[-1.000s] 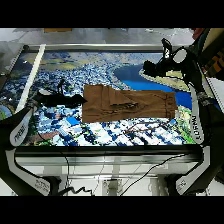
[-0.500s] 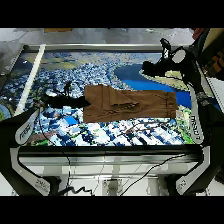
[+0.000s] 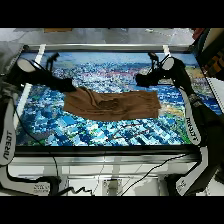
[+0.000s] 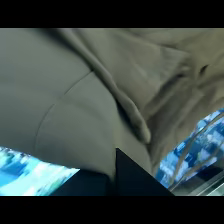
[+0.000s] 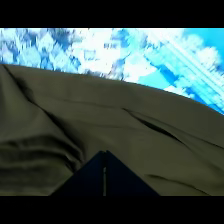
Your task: Fold the clothes and pants, and hang the long-sleeved shirts on hangers.
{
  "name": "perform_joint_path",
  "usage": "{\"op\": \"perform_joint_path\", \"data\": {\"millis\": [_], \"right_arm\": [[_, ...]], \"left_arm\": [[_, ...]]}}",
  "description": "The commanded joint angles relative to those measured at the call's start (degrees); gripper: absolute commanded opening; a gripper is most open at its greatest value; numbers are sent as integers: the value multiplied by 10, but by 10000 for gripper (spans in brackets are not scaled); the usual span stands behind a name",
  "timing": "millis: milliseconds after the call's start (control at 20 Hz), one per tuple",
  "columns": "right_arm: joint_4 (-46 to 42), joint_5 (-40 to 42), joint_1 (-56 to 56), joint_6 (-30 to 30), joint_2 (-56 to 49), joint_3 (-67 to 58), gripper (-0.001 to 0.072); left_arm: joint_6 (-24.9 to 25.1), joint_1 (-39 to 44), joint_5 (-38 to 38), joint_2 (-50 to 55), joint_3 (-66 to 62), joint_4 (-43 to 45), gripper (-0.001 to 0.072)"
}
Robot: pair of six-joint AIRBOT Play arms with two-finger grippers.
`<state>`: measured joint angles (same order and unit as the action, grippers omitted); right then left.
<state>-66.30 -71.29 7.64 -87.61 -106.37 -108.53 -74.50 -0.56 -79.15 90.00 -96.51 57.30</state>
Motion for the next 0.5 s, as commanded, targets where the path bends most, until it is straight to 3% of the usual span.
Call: {"op": "perform_joint_path", "data": {"millis": [0,150,450], "right_arm": [[3,-24,37,29,0,12,32],[3,-3,82,31,0,12,32],[0,108,174,31,-1,12,31]], "left_arm": [[-49,13,-85,-35,-98,96,8],[-48,40,-91,-55,-127,139,8],[-49,66,-103,-68,-127,143,8]]}}
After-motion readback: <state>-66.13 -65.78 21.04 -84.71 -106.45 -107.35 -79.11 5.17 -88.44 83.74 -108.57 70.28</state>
